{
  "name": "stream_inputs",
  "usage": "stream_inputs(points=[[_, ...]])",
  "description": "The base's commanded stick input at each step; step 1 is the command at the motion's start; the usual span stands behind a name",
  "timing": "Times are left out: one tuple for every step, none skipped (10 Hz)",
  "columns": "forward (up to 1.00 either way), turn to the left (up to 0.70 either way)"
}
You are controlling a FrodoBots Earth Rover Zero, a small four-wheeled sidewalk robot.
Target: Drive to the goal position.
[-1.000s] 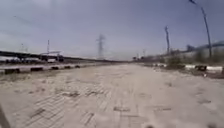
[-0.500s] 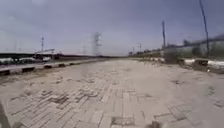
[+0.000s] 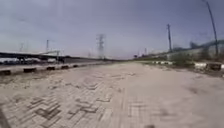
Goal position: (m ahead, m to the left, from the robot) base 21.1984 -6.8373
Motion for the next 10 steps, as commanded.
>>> stream_inputs(points=[[1.00, -0.10], [1.00, -0.03], [1.00, 0.00], [1.00, 0.00], [1.00, 0.00], [1.00, 0.00], [1.00, 0.00], [1.00, 0.00], [1.00, 0.00], [1.00, 0.00]])
